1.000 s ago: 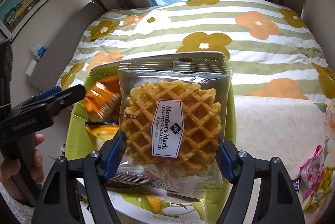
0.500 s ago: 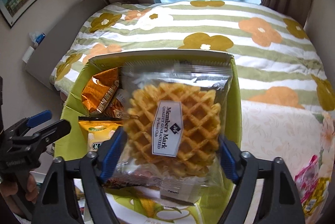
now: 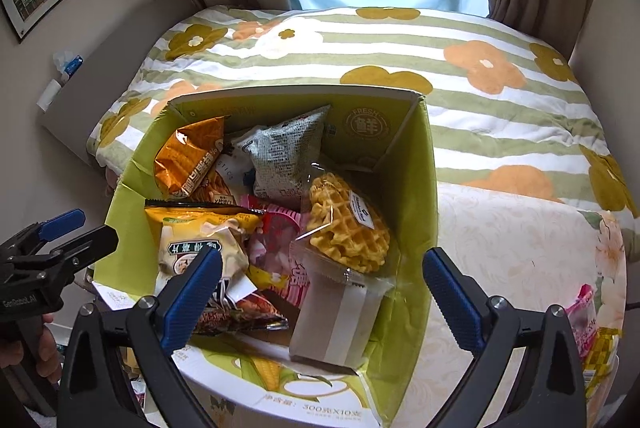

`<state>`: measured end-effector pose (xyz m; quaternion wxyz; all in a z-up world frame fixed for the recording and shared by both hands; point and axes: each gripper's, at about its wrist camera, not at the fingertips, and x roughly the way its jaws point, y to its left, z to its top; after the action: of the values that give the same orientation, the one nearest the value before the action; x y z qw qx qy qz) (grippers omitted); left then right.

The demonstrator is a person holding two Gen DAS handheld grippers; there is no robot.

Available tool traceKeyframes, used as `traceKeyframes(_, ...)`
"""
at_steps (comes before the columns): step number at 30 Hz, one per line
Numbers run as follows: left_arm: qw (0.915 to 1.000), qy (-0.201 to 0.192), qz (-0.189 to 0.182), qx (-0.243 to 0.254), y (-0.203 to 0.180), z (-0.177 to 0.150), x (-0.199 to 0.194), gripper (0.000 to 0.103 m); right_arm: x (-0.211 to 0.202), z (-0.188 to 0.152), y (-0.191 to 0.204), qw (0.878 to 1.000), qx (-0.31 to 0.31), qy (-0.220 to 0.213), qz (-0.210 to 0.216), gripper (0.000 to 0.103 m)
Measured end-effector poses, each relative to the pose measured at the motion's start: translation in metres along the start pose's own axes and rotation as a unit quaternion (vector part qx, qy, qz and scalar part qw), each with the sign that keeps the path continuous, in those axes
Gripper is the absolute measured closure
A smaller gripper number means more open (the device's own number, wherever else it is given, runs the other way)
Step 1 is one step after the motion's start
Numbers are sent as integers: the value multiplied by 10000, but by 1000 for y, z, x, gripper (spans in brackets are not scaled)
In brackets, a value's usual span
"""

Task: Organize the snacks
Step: 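Open both tools to release the cracker bag and waffle into the box, then grasp the green cracker packet with the left tool while the right tool grasps the Snickers bar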

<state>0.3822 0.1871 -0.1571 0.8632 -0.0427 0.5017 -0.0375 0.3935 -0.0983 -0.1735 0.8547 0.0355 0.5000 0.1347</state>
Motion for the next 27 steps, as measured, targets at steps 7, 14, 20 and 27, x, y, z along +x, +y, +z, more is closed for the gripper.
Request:
traceKeyframes(7, 9994, -323, 91, 129, -27, -12, -30, 0, -36, -14, -7, 9994, -165, -309, 20, 3)
traceKeyframes(14, 9979, -625, 26, 170, -70, -40, -66, 0, -82, -42, -43, 9987, -92, -503, -34, 3)
traceKeyframes(20, 9975, -643, -92, 279, -116, -70, -78, 0, -111, -76, -80, 9983, 22, -551, -163, 3)
traceKeyframes(27, 9965, -437, -148, 693, -175, -119, -71, 0, -132, -121, -127, 9982, 71, -574, -145, 3)
